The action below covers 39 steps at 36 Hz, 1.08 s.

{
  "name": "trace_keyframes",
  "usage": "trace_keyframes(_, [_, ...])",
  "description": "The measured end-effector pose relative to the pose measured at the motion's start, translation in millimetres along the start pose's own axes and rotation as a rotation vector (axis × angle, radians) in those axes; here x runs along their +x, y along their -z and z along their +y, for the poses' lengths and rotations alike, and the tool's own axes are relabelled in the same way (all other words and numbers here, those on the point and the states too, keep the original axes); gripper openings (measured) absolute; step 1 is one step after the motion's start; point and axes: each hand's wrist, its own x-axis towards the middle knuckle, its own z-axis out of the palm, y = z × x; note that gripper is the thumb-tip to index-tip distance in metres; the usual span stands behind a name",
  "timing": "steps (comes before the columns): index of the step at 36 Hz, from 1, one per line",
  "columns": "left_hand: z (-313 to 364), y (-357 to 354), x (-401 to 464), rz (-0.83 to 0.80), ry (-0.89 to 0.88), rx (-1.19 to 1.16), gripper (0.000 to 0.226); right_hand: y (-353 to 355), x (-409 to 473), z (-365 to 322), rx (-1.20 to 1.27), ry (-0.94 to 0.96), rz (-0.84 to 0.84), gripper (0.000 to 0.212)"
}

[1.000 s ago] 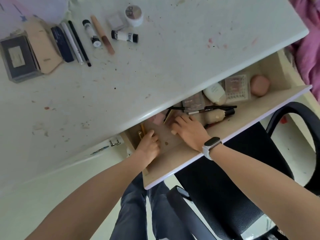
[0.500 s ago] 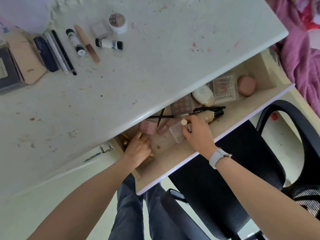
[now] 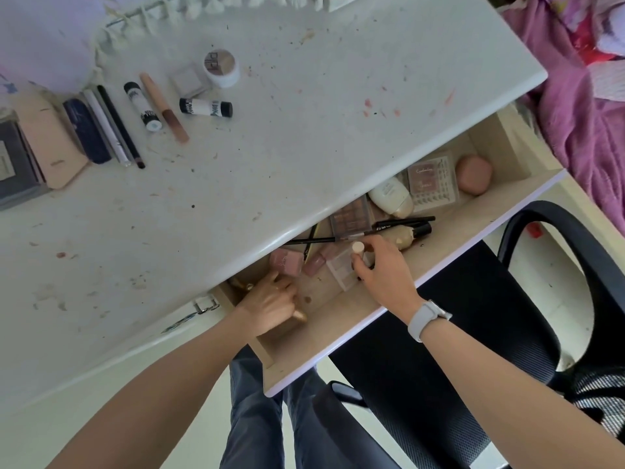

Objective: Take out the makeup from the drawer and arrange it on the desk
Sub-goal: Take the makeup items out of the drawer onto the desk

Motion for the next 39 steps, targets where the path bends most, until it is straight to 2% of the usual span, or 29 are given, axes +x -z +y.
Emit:
trace_keyframes(2, [4.2,10.8,-3.2,0.136,0.003,-0.074,0.021,2.1,0.8,0.3,0.073,-0.029,0.032,0.026])
trace_keyframes(5, [10.9,32.3,-5.5,0.293,0.049,-0.310,0.011,7.3,2.9,0.4,0.219,-0.083,0.083,0.024])
trace_keyframes(9, [15.7,68.6,-3.7,0.625,0.150,-0.498,0.016,19.2,8.2,-6.8,0.397,-0.102,0.209,0.010])
trace_keyframes(12, [13.4,94.6,-2.2,0.722,0.317,-0.723,0.018,31.8,12.5,-20.4,0.536,-0.093,0.317,0.007])
trace_keyframes(14, [6.5,111.0,-2.9,0.795,0.464,-0.998,0.016,39.5,16.3,-34.0,0.620,-0.094,0.343,0.008])
trace_keyframes(16, [-4.3,124.6,-5.8,0.886,0.621,-1.223,0.010,45.0,21.1,-49.8,0.701,-0.077,0.325,0.009])
trace_keyframes(19, [-31.9,135.0,-14.9,0.926,0.828,-1.548,0.016,45.5,31.2,-74.0,0.738,-0.006,0.238,0.013])
trace_keyframes(23, [-75.2,128.5,-42.6,0.963,1.039,-1.894,0.011,29.3,51.7,-107.7,0.639,0.021,0.059,0.028])
trace_keyframes(27, [-101.5,105.7,-83.2,0.961,1.214,-1.889,0.020,1.2,62.7,-145.7,0.444,0.094,-0.087,0.046])
trace_keyframes(31, [-118.1,78.3,-123.2,0.901,1.353,-1.773,0.025,-33.2,60.5,-190.6,0.360,0.208,-0.171,0.045])
trace_keyframes(33, [-124.5,65.4,-140.8,0.892,1.416,-1.689,0.017,-52.4,58.1,-213.1,0.349,0.243,-0.168,0.042])
trace_keyframes(39, [-141.2,47.0,-171.7,0.918,1.414,-1.545,0.014,-103.5,51.2,-268.0,0.240,0.305,-0.177,0.037])
